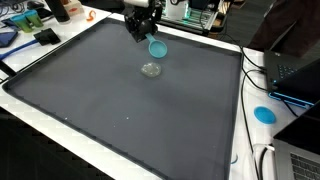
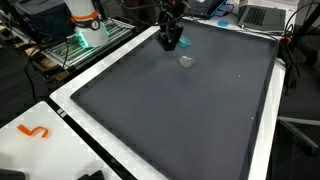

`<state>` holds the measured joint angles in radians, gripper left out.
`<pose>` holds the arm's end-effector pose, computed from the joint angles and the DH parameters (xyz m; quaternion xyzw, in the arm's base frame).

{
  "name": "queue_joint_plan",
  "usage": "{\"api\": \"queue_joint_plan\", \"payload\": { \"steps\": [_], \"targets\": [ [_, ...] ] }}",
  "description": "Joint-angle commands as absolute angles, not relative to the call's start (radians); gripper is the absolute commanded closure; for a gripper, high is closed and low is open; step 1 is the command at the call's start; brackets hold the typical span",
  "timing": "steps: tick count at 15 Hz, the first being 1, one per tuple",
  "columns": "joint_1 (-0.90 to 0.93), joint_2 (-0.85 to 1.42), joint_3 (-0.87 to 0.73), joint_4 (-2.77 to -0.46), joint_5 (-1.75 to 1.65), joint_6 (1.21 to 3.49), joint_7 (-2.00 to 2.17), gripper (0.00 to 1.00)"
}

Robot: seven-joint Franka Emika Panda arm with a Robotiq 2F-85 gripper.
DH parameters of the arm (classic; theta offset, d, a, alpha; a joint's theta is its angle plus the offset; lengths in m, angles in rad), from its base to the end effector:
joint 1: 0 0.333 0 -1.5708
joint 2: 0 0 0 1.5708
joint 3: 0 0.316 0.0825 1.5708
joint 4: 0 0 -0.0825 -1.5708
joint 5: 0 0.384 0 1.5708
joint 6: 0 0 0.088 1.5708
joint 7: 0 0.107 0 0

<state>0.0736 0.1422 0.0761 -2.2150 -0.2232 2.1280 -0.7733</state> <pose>0.5139 0.0676 0.2973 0.8535 0.5021 -0.1327 0.0432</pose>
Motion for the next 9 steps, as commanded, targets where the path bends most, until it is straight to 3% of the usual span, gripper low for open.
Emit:
{"api": "queue_joint_plan", "payload": {
  "steps": [1, 9],
  "targets": [
    [0.051, 0.177, 0.075, -2.241, -0.224, 2.244, -0.773, 0.72],
    [0.025, 0.252, 0.066, -2.234, -0.236, 2.350, -0.735, 0.72]
  ]
}}
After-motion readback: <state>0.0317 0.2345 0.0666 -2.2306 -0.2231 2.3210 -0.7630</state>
